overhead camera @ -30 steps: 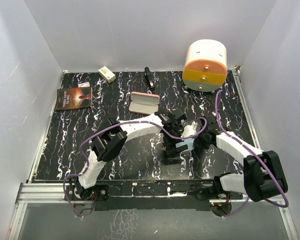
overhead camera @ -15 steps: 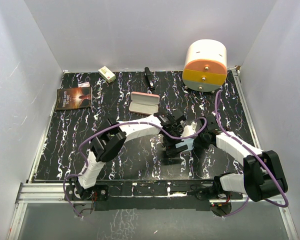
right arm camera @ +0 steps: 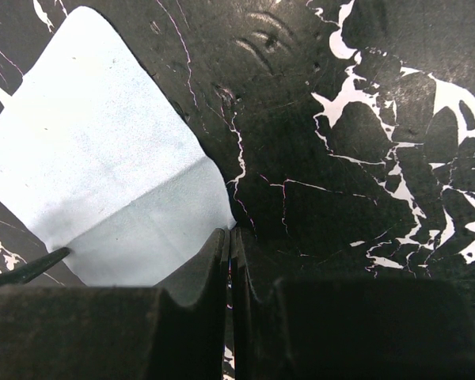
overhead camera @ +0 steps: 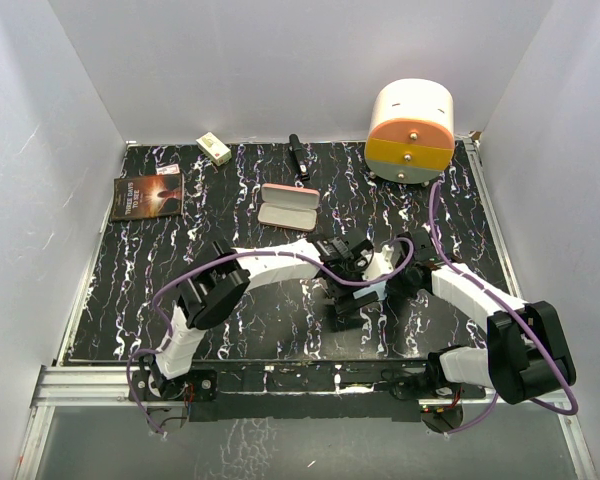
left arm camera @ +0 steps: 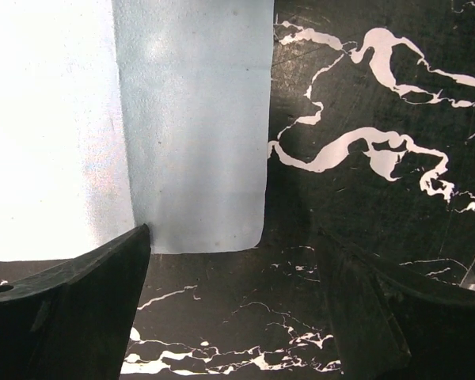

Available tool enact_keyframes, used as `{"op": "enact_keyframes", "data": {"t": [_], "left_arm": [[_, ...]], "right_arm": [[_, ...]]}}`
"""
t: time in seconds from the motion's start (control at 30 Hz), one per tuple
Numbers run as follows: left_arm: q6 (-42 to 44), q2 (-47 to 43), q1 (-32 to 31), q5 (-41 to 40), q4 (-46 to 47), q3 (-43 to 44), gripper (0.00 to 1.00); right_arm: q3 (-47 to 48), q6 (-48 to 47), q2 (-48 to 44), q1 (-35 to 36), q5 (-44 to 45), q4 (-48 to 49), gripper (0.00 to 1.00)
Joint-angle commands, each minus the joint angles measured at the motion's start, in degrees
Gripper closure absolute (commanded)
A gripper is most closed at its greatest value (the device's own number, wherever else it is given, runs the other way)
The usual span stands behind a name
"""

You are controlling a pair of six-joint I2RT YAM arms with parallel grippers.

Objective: Organize the sunglasses
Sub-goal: Fold the glasses cleaning cloth at the center of the board.

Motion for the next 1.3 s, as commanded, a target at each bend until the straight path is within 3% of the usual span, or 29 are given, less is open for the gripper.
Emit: {"op": "enact_keyframes", "data": {"t": [0.0,0.27,0.77,0.9,1.0,1.1,1.17,1.27], "left_arm": [[-3.5,6.9,-2.6,0.2,-0.9,-5.5,0.18],[-5.5,8.7,-4.4,-3.5,-0.3,-6.9,0.21],[-7.4,11.9,-6.3,-2.2,-0.9,-8.4,0.29],[-7.2,12.4,-6.3,-1.5,-1.5,-8.5,0.43],[-7.1,12.7,-6.4,-1.4,-1.8,-8.7,0.65],[-7.0,12.9,-6.4,-1.4,-1.9,-8.9,0.80],[-7.0,13.3,-6.4,-1.6,-2.1,-8.7,0.98],[-6.5,13.8,-6.4,-2.2,-2.8,-7.8,1.00]], "right_arm": [[0.5,0.5,-2.3,0.3,1.8,1.0,0.92],[0.1,0.5,-2.9,0.3,2.0,0.8,0.92],[-0.3,0.4,-4.9,0.3,2.7,0.4,0.92],[-0.5,0.5,-5.0,0.3,2.6,0.5,0.92],[-0.3,0.4,-4.8,0.3,2.3,0.5,0.92],[0.0,0.4,-4.4,0.3,1.8,0.7,0.92],[0.0,0.4,-4.3,0.3,1.4,0.9,0.92],[0.3,0.3,-4.2,0.3,0.6,1.3,0.92]]}}
